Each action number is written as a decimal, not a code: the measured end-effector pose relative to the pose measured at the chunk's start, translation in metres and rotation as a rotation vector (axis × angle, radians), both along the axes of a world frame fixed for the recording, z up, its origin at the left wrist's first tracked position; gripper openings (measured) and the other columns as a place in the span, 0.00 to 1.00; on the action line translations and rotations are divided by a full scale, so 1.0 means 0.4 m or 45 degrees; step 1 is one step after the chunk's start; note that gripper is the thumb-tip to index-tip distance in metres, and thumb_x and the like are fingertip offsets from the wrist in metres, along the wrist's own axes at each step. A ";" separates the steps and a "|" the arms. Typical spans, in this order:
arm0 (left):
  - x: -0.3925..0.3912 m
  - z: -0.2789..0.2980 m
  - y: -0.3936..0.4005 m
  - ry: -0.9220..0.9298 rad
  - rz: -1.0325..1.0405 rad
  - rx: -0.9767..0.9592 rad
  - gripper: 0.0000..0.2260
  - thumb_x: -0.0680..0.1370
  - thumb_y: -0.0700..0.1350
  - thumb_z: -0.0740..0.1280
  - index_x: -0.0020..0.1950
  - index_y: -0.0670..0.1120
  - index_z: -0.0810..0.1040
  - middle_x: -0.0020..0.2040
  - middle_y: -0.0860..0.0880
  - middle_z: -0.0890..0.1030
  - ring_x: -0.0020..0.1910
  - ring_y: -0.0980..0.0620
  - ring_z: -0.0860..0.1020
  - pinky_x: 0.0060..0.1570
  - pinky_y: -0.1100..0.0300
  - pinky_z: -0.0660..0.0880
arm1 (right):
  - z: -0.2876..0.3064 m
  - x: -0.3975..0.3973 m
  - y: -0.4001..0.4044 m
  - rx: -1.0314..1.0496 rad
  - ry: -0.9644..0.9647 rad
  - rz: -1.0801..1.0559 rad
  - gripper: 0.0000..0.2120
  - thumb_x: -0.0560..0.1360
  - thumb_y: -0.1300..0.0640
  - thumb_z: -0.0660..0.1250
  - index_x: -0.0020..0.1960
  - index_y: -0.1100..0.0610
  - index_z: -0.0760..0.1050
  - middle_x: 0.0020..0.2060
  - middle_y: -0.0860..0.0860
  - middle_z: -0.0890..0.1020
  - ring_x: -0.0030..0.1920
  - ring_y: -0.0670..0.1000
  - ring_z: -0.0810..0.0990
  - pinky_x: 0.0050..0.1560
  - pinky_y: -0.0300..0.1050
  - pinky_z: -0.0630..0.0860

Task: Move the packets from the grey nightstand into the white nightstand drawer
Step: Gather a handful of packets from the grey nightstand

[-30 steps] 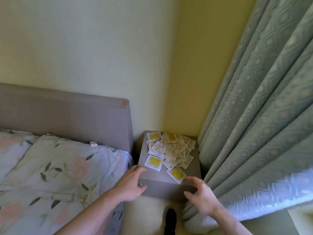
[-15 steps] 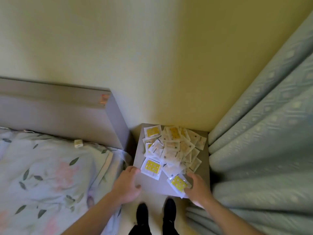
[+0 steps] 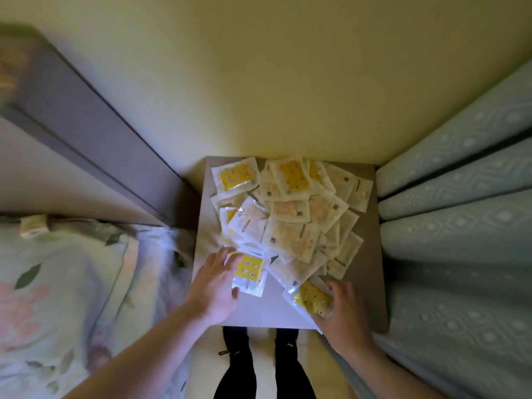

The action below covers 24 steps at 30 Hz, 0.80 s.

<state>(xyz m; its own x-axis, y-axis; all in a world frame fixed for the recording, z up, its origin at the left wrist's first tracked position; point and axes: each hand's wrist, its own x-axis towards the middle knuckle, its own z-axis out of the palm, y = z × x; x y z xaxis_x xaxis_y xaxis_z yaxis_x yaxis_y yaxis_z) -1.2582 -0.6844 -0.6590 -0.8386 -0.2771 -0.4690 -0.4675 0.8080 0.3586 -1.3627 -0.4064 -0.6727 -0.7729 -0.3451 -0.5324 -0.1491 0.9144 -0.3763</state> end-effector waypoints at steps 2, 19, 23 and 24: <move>-0.007 -0.051 0.010 0.068 -0.069 -0.032 0.34 0.72 0.49 0.74 0.77 0.52 0.66 0.75 0.53 0.65 0.72 0.48 0.67 0.71 0.54 0.69 | -0.043 0.004 0.012 -0.030 0.138 -0.017 0.34 0.60 0.48 0.84 0.62 0.54 0.77 0.51 0.50 0.78 0.51 0.57 0.77 0.51 0.53 0.77; -0.005 -0.042 0.010 -0.193 0.001 -0.256 0.26 0.67 0.56 0.75 0.59 0.52 0.68 0.53 0.54 0.79 0.56 0.50 0.77 0.58 0.57 0.67 | 0.204 -0.148 -0.094 -0.535 -0.293 -0.236 0.05 0.78 0.50 0.73 0.51 0.49 0.81 0.41 0.39 0.86 0.42 0.35 0.83 0.37 0.28 0.72; 0.008 -0.031 -0.005 -0.138 0.141 -0.076 0.16 0.75 0.53 0.71 0.62 0.57 0.73 0.56 0.58 0.82 0.60 0.52 0.79 0.60 0.60 0.67 | 0.201 -0.304 -0.238 -0.558 -0.148 -0.220 0.08 0.77 0.47 0.71 0.52 0.50 0.79 0.46 0.45 0.84 0.46 0.44 0.83 0.40 0.39 0.78; 0.012 -0.025 -0.010 -0.135 0.207 -0.007 0.15 0.77 0.55 0.70 0.63 0.58 0.76 0.57 0.59 0.82 0.60 0.52 0.79 0.59 0.60 0.70 | 0.178 -0.341 -0.273 -0.540 -0.132 -0.196 0.10 0.76 0.44 0.71 0.51 0.49 0.79 0.47 0.46 0.83 0.47 0.46 0.83 0.43 0.44 0.81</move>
